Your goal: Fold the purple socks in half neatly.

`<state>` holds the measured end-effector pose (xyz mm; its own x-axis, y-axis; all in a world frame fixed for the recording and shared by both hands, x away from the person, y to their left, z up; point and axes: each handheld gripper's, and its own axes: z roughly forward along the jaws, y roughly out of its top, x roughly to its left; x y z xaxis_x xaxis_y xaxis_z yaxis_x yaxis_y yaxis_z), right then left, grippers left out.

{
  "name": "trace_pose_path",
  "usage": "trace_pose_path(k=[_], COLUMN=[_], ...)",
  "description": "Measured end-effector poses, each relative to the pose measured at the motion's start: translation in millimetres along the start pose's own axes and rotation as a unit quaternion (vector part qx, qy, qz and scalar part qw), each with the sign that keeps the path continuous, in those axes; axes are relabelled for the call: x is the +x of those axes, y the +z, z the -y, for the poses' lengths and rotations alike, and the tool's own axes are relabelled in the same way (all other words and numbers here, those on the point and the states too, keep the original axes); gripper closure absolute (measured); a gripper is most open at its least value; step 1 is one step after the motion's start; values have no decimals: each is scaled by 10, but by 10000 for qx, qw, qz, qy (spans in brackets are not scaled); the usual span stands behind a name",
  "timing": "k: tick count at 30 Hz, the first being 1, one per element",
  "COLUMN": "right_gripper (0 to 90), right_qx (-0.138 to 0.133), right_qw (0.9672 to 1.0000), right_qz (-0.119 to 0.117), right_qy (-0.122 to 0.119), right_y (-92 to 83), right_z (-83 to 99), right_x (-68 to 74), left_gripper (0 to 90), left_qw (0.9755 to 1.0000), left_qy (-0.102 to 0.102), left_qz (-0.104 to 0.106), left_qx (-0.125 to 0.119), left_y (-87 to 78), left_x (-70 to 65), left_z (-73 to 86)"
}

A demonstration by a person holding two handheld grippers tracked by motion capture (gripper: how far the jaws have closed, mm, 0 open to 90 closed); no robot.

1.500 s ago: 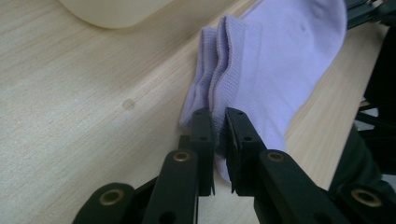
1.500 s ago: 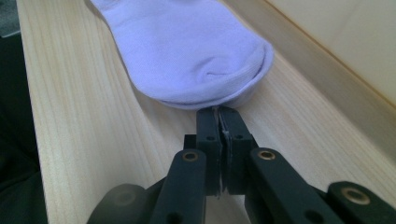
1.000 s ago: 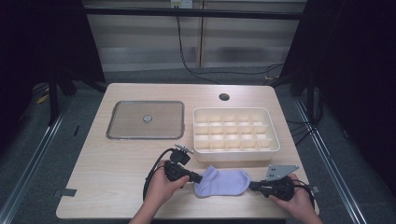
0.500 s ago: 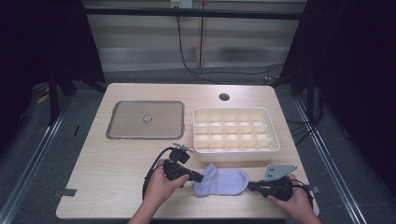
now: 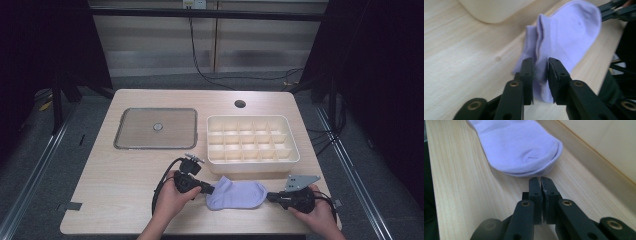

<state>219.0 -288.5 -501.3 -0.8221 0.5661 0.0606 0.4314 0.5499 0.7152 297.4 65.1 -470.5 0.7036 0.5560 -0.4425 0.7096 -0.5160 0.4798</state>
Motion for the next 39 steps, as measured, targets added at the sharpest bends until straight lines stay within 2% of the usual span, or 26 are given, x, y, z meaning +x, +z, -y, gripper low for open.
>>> trace_pose_path(k=[2, 6, 9, 10, 14, 16, 18, 20, 22, 24, 25, 27, 33, 35, 39], right_gripper=[871, 871, 870, 870, 869, 870, 870, 871, 870, 867, 867, 868, 881, 883, 895], right_qx=[-8, -12, -11, -5, -20, -15, -22, -23, -29, -32, -33, -22, -18, -34, -38], right_qw=[10000, 10000, 10000, 10000, 10000, 10000, 10000, 10000, 10000, 10000, 10000, 10000, 9999, 9998, 9993], right_qz=[-2, 4, -7, -4, -14, -16, -11, -18, -27, -20, -21, -11, 88, 129, 282], right_qy=[23, 31, 36, 41, 44, 41, 52, 39, 50, 57, 58, 59, 117, 158, 247], right_y=[-1, 0, 1, 0, 3, 3, 4, 5, 7, 6, 6, 3, -7, -8, -14], right_z=[3, 3, 1, 0, 2, 1, 2, 3, 2, 2, 2, 3, 5, 9, 11], right_x=[-5, -5, -7, -6, -4, -3, -3, -1, -1, -6, -6, -4, -58, -79, -122], left_gripper=[694, 659, 655, 652, 647, 676, 718, 767, 799, 807, 809, 809, 809, 809, 811], left_qw=[9999, 9993, 9995, 9993, 9987, 9988, 9983, 9989, 9987, 9991, 9996, 9998, 9995, 9992, 9991], left_qy=[56, 89, 114, 223, 345, 385, 442, 344, 345, 260, 171, 122, 193, 121, 31], left_qz=[-157, -334, -263, -293, -371, -302, -375, -324, -357, -288, -202, -96, 236, 368, 427], left_qx=[-31, -154, -102, -81, -76, -40, -47, 46, 97, 158, 119, 79, 55, 12, -11], left_y=[1, 14, 72, 90, 154, 198, 208, 209, 215, 199, 191, 153, 73, 59, 28], left_x=[13, 47, 53, 54, 42, 38, 24, 23, 5, 7, 15, 16, -65, -55, -23], left_z=[-1, -4, -3, -6, -14, -9, -5, -12, -21, -27, -24, -25, -71, -79, -86])
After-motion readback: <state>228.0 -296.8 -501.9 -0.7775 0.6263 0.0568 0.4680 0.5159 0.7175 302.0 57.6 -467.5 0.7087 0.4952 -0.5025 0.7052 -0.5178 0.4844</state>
